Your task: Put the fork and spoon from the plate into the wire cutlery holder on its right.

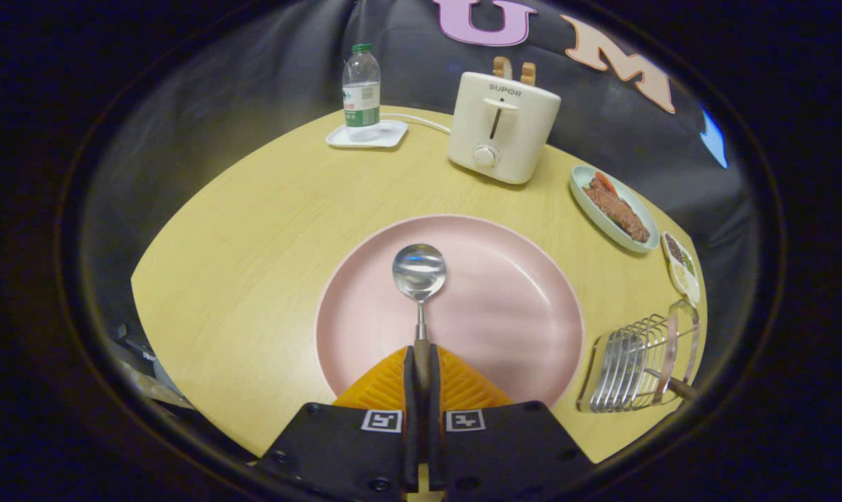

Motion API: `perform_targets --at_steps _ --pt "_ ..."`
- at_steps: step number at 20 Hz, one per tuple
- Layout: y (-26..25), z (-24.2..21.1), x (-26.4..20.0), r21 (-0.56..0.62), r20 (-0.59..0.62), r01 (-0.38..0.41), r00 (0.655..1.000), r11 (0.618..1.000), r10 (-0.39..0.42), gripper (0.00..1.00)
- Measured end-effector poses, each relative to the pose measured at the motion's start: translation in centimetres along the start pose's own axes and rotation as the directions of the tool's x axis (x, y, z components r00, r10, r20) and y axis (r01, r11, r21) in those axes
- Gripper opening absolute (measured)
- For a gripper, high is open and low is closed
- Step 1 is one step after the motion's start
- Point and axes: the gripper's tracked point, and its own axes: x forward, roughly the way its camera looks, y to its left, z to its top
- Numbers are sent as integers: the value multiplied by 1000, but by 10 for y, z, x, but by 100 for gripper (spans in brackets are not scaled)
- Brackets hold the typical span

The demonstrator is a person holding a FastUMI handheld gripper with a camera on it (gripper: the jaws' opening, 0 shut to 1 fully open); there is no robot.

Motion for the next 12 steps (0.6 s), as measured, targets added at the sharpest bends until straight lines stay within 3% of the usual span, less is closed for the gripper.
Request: perform_targets --at_steps 12 --pt "-46 8 -57 -34 -45 -48 998 998 46 9"
